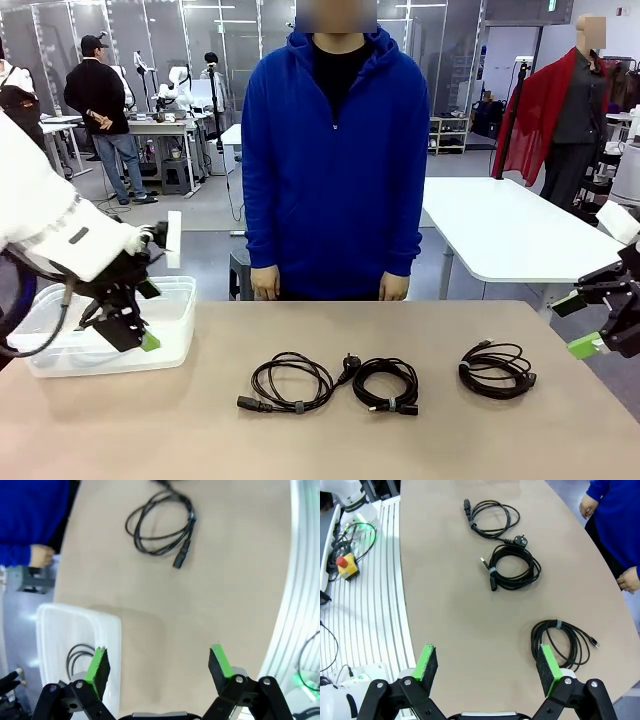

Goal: Organize and store the cables.
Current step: Place the Power Cable into the Organizing box.

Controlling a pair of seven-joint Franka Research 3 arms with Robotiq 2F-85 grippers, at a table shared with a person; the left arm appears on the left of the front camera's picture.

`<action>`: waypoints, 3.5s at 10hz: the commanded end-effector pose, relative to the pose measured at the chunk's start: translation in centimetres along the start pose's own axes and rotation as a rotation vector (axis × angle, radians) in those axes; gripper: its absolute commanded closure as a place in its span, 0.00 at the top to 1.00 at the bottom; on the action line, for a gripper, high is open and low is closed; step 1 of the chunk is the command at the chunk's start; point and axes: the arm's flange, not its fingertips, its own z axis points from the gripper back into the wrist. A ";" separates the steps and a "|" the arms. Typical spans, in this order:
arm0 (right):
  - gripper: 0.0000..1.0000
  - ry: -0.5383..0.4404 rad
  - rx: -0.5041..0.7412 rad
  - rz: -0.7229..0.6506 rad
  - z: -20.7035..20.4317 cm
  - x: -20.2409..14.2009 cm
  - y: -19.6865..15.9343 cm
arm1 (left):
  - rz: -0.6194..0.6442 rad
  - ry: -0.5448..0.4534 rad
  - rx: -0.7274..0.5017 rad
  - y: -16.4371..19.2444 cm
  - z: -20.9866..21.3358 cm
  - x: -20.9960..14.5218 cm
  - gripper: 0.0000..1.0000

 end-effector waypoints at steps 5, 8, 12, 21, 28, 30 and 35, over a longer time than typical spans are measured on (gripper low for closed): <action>1.00 -0.002 -0.010 -0.010 0.2 0.1 0.0 | -0.029 0.046 -0.104 0.7 -3.4 6.2 1.00; 1.00 -0.002 -0.010 -0.010 0.2 0.1 0.0 | -0.041 0.101 -0.133 1.6 -6.1 9.4 1.00; 1.00 -0.002 -0.010 -0.010 0.2 0.1 0.0 | -0.032 0.140 -0.182 0.7 -10.5 12.9 1.00; 1.00 -0.002 -0.010 -0.010 0.2 0.1 0.0 | -0.032 0.150 -0.205 -1.3 -12.5 14.0 1.00; 1.00 -0.002 -0.010 -0.010 0.2 0.1 0.0 | -0.064 0.142 -0.243 -1.1 -16.3 12.7 1.00; 1.00 -0.002 -0.010 -0.010 0.2 0.1 0.0 | -0.050 0.156 -0.268 -0.6 -17.4 12.9 1.00; 1.00 -0.002 -0.010 -0.010 0.2 0.1 0.0 | -0.060 0.173 -0.324 0.0 -21.1 13.9 1.00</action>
